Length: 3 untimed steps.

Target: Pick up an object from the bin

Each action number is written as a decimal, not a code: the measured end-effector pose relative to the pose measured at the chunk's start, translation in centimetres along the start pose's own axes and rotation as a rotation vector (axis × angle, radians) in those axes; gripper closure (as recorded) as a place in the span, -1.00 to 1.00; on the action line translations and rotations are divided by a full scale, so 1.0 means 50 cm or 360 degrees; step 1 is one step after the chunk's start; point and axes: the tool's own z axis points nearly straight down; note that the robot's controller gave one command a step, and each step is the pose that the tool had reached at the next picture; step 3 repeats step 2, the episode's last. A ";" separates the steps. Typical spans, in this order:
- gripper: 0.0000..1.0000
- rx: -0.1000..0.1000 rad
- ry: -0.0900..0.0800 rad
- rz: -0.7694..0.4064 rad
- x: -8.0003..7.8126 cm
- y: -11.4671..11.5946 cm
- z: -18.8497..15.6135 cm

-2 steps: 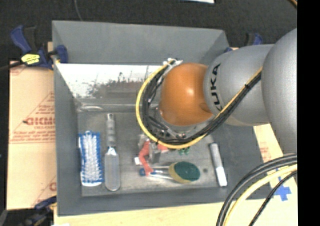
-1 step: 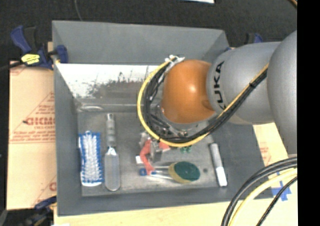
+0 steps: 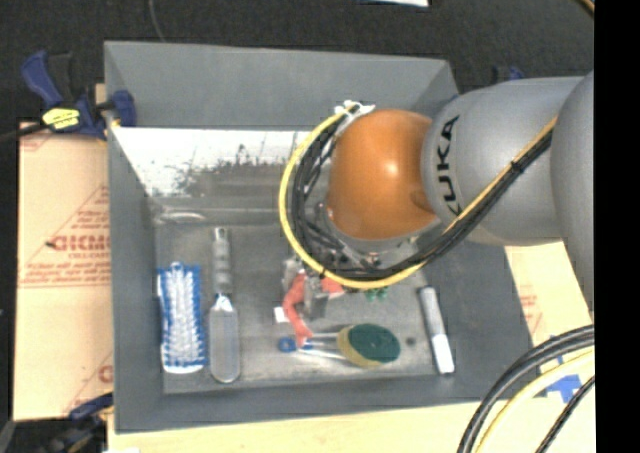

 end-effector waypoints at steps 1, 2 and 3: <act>1.00 0.0001 -0.0008 0.0003 -0.003 -0.001 -0.028; 1.00 0.0002 -0.0011 0.0006 -0.003 -0.002 -0.044; 1.00 0.0002 -0.0011 0.0006 -0.003 -0.002 -0.044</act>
Offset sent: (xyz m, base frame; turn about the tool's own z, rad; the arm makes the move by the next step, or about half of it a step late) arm 0.0010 -0.0001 0.0288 0.0013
